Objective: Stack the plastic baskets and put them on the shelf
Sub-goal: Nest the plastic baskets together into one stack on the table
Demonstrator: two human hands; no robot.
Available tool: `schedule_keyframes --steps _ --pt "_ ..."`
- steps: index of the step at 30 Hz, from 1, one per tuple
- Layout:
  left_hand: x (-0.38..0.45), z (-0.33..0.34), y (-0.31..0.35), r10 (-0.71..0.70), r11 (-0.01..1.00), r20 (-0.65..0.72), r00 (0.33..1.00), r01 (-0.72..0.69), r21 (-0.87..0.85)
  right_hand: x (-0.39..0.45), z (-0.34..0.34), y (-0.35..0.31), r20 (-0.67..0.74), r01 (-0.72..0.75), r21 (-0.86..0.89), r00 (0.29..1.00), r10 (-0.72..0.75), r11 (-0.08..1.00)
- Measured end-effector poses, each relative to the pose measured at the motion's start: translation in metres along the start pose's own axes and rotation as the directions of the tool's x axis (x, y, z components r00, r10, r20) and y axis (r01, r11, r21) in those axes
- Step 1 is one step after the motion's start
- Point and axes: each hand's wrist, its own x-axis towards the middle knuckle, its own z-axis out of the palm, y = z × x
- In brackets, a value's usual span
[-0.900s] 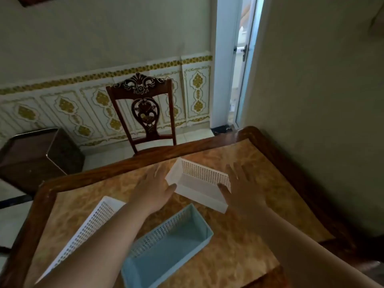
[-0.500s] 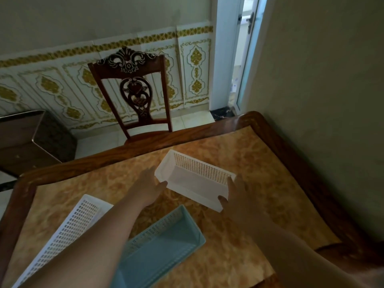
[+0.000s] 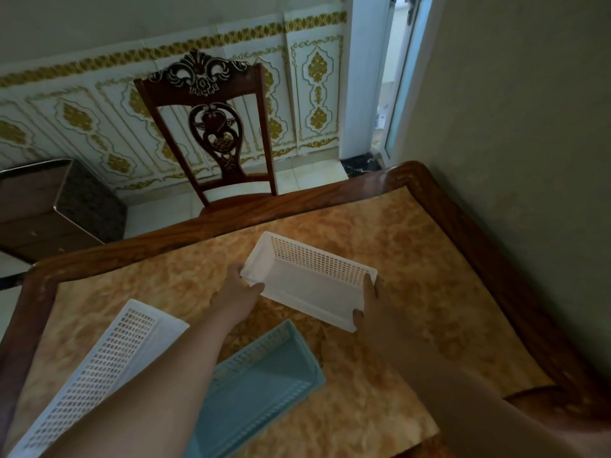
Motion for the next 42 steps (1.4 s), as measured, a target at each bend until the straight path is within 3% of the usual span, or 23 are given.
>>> schedule_keyframes --steps 8,18,33,42 --pt "-0.04 -0.017 0.008 0.02 0.991 -0.131 0.991 -0.036 -0.126 -0.009 -0.017 -0.014 -0.108 0.018 0.114 0.994 -0.006 0.993" --pt "-0.103 -0.067 -0.03 0.07 0.958 -0.279 0.958 -0.143 -0.248 -0.036 -0.047 -0.071 -0.178 0.11 0.312 0.982 -0.056 0.944" --pt "-0.213 -0.12 -0.113 0.107 0.947 -0.345 0.932 -0.201 -0.25 -0.097 -0.04 -0.139 -0.373 0.191 0.18 0.921 -0.113 0.965" --pt "-0.243 -0.112 -0.154 -0.009 0.944 -0.322 0.947 -0.098 -0.316 -0.114 -0.016 -0.143 -0.29 0.217 0.152 0.943 -0.166 0.964"
